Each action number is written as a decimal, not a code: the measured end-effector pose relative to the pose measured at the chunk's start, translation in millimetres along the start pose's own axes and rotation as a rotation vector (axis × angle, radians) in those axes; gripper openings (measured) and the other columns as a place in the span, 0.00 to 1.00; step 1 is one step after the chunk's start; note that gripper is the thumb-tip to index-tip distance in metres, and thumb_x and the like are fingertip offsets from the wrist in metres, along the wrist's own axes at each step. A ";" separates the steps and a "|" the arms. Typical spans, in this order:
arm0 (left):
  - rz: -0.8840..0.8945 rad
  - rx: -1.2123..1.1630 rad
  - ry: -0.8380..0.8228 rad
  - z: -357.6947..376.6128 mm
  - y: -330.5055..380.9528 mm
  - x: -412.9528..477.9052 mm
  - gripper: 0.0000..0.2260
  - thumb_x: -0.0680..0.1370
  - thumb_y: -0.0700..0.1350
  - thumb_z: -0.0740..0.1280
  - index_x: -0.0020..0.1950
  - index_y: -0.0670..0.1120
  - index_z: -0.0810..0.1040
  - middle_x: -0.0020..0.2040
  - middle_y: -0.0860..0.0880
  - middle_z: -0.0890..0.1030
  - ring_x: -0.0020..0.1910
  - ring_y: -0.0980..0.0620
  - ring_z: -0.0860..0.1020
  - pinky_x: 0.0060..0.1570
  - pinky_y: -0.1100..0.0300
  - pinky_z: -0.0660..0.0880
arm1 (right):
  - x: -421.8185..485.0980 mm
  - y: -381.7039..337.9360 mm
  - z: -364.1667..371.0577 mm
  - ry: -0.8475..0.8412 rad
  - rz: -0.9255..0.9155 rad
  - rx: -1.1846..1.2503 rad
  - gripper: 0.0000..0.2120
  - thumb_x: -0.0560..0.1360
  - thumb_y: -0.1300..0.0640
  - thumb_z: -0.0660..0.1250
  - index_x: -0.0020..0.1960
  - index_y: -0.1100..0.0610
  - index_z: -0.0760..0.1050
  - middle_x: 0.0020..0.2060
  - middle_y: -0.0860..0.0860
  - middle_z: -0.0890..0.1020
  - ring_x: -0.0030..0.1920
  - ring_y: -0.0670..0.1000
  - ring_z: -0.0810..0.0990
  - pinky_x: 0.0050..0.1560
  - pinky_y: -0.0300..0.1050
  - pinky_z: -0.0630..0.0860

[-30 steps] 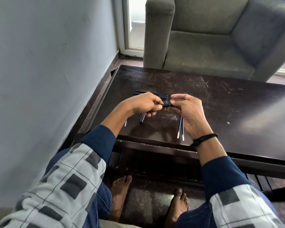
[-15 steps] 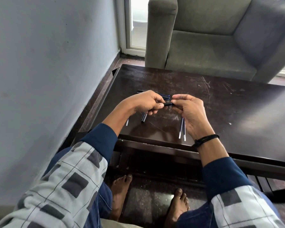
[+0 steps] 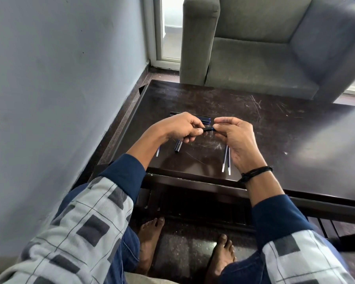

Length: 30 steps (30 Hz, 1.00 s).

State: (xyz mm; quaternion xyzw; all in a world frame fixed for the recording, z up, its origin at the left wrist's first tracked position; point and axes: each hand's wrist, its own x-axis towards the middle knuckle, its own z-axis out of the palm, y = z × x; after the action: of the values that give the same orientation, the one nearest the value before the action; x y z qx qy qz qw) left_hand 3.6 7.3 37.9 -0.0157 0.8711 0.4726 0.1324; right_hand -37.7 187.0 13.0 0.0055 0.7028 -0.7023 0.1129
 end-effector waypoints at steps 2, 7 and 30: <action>-0.001 -0.001 0.000 0.1 -0.6 0.3 0.07 0.83 0.40 0.64 0.56 0.42 0.81 0.33 0.49 0.76 0.25 0.59 0.72 0.28 0.69 0.69 | -0.4 -0.2 0.2 -0.001 -0.002 0.003 0.07 0.74 0.69 0.72 0.45 0.58 0.84 0.48 0.59 0.86 0.46 0.52 0.84 0.47 0.42 0.80; 0.003 0.006 0.003 0.1 -1.1 0.9 0.07 0.83 0.40 0.64 0.56 0.42 0.81 0.33 0.49 0.76 0.25 0.60 0.72 0.28 0.69 0.69 | -0.7 -0.6 0.7 0.006 -0.005 -0.008 0.07 0.74 0.68 0.72 0.44 0.57 0.84 0.49 0.60 0.86 0.46 0.51 0.84 0.44 0.39 0.79; -0.011 0.000 -0.002 -0.8 -1.2 1.6 0.08 0.83 0.40 0.64 0.57 0.42 0.82 0.33 0.49 0.77 0.27 0.59 0.73 0.29 0.68 0.70 | -2.0 -2.9 0.8 0.005 0.013 0.016 0.06 0.75 0.68 0.71 0.45 0.59 0.84 0.46 0.57 0.87 0.46 0.51 0.86 0.45 0.40 0.80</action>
State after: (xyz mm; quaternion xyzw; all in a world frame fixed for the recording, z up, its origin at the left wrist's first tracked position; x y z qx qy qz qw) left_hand 2.0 6.2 36.9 -0.0199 0.8708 0.4719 0.1360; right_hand -36.1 186.5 16.2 0.0128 0.6974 -0.7071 0.1157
